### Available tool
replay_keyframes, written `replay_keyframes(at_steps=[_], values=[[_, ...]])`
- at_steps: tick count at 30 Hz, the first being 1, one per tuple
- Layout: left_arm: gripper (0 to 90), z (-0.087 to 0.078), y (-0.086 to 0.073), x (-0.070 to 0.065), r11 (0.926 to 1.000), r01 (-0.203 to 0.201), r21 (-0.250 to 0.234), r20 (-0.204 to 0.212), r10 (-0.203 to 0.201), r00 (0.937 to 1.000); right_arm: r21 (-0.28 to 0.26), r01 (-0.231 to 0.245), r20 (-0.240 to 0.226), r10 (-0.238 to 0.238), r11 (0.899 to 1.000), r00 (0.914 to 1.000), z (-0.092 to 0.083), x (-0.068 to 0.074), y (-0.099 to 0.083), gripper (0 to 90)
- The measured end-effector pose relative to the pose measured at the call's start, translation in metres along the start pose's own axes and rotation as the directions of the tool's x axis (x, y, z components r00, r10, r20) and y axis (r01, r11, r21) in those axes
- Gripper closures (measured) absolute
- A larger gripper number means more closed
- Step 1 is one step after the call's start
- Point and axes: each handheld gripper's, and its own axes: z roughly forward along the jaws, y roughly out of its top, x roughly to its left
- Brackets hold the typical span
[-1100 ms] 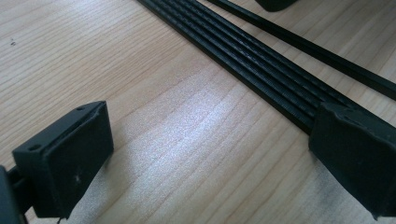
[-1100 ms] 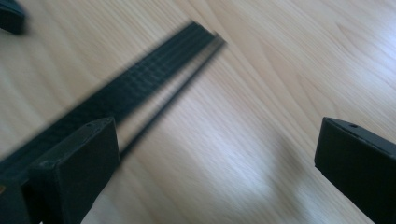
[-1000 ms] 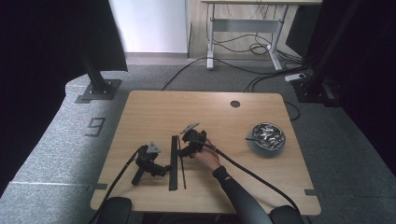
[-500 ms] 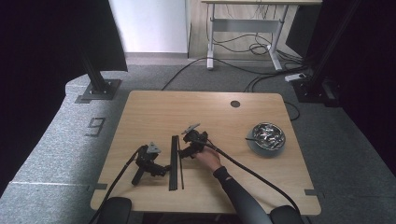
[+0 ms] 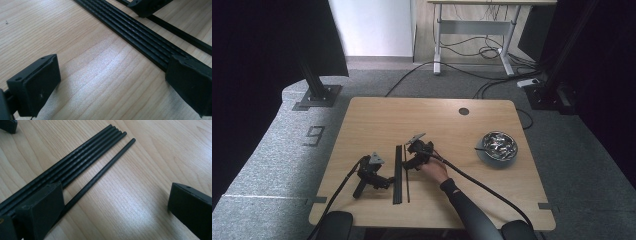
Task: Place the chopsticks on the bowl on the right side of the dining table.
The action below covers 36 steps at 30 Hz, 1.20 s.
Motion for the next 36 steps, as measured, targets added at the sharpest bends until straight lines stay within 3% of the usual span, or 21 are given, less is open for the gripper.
replay_keyframes(at_steps=[5,12,22,36], values=[[0.0,0.000,0.000,0.000,1.0000,0.003,-0.001,0.000,-0.003,1.0000,0.025,-0.008,0.005,0.008,1.000,1.0000,-0.004,-0.006,-0.003,0.0],[0.0,0.000,0.000,0.000,1.0000,0.002,-0.002,0.000,-0.002,1.0000,0.016,-0.034,0.015,0.033,0.999,0.9993,-0.013,-0.021,-0.016,0.0],[0.0,0.000,0.000,0.000,1.0000,0.003,-0.002,0.000,-0.003,1.0000,0.017,-0.028,0.009,0.027,0.999,0.9996,-0.029,-0.030,-0.036,0.0],[0.0,0.000,0.000,0.000,1.0000,0.003,-0.002,0.000,-0.003,1.0000,0.017,-0.071,0.043,0.071,0.997,0.9966,-0.038,-0.043,-0.048,0.0]])
